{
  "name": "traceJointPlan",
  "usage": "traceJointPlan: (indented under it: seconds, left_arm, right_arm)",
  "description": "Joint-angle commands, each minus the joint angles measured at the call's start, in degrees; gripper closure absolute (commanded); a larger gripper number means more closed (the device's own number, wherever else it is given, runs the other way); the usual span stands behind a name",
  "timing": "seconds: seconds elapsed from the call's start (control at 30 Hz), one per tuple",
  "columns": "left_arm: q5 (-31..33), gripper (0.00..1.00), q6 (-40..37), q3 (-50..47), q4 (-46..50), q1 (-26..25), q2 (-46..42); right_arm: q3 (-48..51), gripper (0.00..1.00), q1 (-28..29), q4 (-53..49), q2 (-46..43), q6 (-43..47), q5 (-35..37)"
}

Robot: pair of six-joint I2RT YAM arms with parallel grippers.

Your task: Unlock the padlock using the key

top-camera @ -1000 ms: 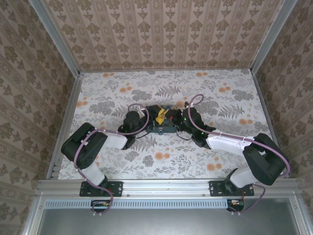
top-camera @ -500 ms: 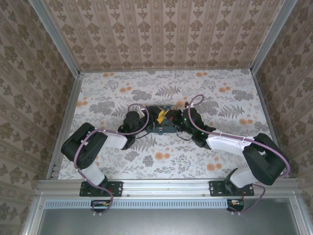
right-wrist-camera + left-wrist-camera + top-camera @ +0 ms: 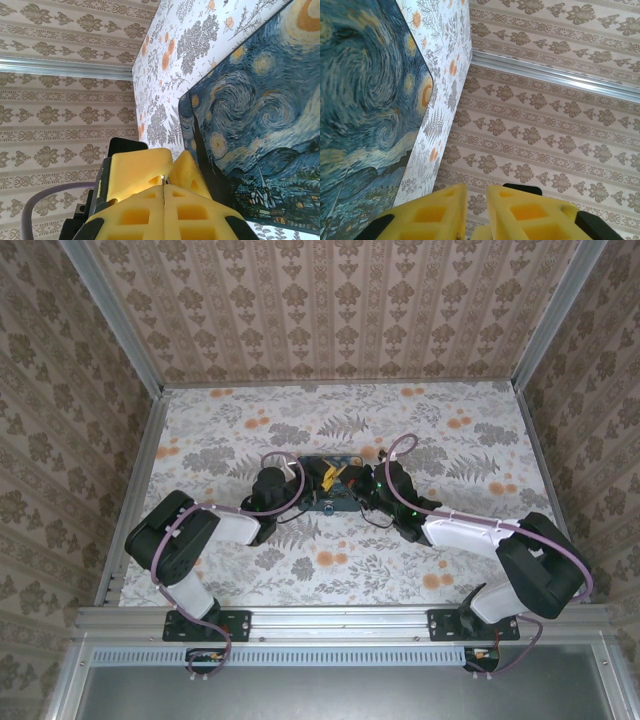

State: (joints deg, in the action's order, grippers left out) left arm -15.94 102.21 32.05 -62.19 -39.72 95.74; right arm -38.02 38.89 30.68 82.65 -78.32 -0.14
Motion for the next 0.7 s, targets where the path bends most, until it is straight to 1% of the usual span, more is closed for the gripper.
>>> traceJointPlan:
  seconds: [0.0,0.33,0.67]
  left_arm:
    - [1.3,0.73,-1.6,-0.9,-0.9,0.1,-0.4]
    - [1.4,0.74,-2.3,-0.8,-0.7,0.2,-0.3]
    - [1.4,0.86,-2.5,-0.9,-0.6,0.1,-0.4]
  right_arm:
    - [1.1,1.0,-0.2,1.5,-2.2,-0.9,1.7]
    - [2.1,1.0,-0.3,1.6,-2.6,-1.0,1.9]
    - [2.0,1.0,-0.3,1.7,-2.6,-1.0,1.9]
